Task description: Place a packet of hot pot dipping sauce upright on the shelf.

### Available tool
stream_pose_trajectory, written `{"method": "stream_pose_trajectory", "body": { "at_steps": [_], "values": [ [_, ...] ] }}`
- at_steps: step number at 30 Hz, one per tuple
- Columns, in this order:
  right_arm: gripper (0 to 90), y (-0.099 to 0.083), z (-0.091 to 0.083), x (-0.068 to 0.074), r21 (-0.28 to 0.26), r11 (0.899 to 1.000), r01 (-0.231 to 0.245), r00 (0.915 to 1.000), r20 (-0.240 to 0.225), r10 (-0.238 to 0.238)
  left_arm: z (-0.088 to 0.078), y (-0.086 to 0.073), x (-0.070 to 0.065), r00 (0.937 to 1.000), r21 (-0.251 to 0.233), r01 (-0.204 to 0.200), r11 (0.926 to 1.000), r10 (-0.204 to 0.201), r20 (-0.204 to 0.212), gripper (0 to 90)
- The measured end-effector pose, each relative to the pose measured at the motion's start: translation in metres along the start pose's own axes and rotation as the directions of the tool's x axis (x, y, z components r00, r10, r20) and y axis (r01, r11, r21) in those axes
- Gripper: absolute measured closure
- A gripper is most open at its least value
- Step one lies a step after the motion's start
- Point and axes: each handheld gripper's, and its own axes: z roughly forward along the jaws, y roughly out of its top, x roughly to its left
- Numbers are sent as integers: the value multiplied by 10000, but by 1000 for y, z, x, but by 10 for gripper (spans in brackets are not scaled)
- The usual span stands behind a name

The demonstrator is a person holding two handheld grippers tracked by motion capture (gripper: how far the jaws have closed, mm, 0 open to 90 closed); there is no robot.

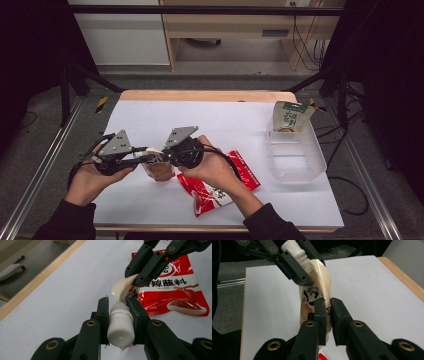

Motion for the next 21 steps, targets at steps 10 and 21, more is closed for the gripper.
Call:
{"method": "stream_pose_trajectory", "body": {
  "at_steps": [10, 21],
  "values": [
    [390, -6, -6, -6, 756, 9968, 259, 9992, 268, -280, -3, 11, 2, 9996, 35, -267, 9996, 267, 27, 734],
    [289, 19, -24, -16, 2238, 9626, 1528, 9882, -396, -1477, 0, 30, -4, 9940, 114, -987, 9951, 981, 486, 734]
  ]
}}
